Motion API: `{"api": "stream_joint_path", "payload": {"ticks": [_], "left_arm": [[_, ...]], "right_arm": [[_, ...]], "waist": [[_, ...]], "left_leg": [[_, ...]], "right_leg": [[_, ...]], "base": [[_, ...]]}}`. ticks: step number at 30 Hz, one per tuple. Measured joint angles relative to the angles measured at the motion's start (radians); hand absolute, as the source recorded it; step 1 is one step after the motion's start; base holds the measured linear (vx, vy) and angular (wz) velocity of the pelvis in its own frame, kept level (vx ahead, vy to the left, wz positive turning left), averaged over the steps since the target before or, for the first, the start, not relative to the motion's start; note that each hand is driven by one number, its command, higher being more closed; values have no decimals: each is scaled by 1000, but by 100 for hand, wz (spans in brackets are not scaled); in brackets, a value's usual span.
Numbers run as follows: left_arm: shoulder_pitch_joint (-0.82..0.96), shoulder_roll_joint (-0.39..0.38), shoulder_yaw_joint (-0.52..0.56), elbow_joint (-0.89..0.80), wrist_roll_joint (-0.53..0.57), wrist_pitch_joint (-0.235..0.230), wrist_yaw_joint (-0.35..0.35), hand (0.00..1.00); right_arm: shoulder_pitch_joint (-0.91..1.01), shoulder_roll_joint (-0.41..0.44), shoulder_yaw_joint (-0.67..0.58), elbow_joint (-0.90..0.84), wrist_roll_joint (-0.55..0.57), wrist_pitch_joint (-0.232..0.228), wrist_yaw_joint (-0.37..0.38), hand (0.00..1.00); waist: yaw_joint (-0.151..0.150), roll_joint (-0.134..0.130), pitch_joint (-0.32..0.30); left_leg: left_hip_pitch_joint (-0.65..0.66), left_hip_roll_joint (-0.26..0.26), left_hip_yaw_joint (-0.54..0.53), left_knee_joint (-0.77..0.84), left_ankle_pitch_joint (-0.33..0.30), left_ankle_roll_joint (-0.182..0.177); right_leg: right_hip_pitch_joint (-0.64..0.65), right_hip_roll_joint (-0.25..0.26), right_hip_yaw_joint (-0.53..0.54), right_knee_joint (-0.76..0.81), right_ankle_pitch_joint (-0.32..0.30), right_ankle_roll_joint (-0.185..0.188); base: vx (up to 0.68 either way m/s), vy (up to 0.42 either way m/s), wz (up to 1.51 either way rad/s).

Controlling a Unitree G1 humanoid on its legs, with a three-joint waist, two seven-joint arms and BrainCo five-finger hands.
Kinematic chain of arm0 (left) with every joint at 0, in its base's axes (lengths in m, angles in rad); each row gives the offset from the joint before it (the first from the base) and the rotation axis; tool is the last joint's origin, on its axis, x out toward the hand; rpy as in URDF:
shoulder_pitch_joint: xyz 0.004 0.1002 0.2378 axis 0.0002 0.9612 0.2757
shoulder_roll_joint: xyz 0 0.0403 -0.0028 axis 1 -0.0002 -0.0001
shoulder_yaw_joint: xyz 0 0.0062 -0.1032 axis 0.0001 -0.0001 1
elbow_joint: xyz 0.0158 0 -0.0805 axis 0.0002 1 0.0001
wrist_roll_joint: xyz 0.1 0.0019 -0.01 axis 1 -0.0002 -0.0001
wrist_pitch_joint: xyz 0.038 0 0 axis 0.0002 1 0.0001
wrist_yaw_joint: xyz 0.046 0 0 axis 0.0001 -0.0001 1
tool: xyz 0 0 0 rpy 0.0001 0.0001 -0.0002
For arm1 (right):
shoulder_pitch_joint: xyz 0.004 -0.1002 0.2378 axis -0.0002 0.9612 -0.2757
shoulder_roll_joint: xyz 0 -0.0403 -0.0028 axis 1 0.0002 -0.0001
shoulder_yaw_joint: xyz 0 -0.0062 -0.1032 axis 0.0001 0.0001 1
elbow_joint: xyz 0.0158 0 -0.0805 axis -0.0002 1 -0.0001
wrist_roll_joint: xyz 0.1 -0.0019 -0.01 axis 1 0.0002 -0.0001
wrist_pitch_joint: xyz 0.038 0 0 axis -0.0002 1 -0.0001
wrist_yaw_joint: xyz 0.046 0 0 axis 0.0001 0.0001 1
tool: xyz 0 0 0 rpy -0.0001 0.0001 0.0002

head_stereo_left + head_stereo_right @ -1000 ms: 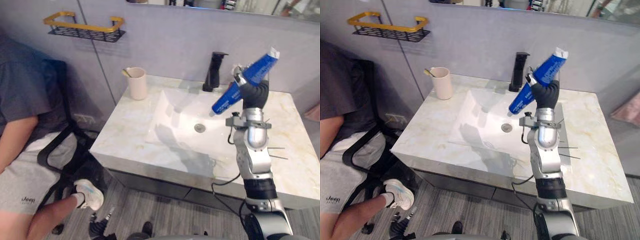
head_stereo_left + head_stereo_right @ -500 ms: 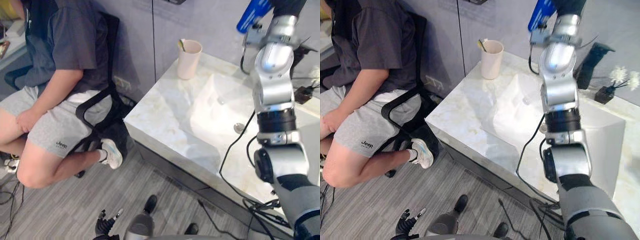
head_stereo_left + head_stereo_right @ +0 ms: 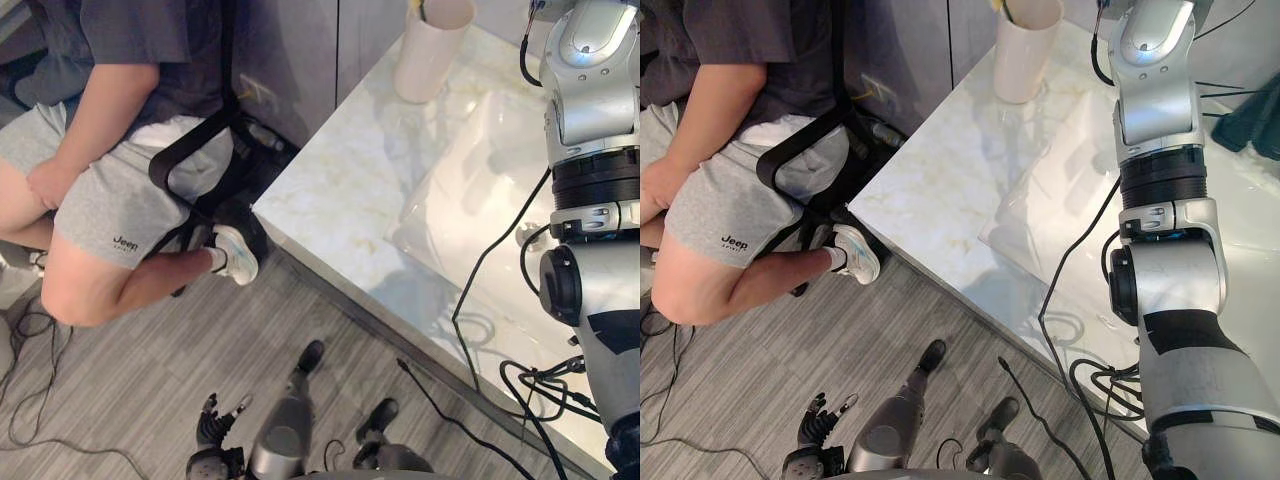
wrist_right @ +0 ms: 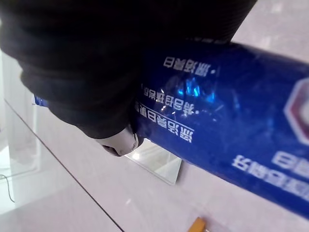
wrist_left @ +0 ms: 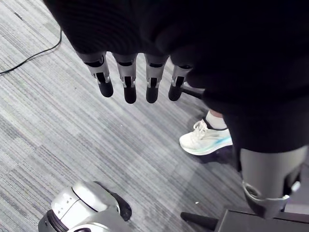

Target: Organize washtable

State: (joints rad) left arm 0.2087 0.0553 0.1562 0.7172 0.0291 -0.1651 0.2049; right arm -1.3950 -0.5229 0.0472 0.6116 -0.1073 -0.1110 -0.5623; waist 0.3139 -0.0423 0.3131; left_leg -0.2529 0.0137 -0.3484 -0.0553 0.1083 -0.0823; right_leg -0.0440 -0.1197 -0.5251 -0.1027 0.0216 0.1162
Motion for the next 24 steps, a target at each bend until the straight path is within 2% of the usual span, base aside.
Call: {"api": "stream_joint_path", "payload": {"ticks": [9,17,24], "left_arm": [[-11,10,-33,0,0,-1,13,0],[-15,12,-38,0,2,-9,13,0],[-17,20,-45,0,2,-9,13,0]], "right_arm": [[-21,0,8,-36,-27,1,-44,100],[-70,-1,76,-101,-88,0,-48,100],[-70,-2,89,-126,-90,-1,-48,100]], "waist": [[26,4,10],[29,3,11],[29,-1,22]], "left_leg": [[-25,-2,-26,2,4,-6],[-28,-3,-51,2,8,-11],[-28,-1,-66,1,13,-18]], "right_leg": [[-13,3,-28,3,0,1],[-8,7,-55,-1,-4,1],[4,11,-73,0,-5,1]], "base": [[0,17,7],[-18,26,8],[-6,25,7]]}}
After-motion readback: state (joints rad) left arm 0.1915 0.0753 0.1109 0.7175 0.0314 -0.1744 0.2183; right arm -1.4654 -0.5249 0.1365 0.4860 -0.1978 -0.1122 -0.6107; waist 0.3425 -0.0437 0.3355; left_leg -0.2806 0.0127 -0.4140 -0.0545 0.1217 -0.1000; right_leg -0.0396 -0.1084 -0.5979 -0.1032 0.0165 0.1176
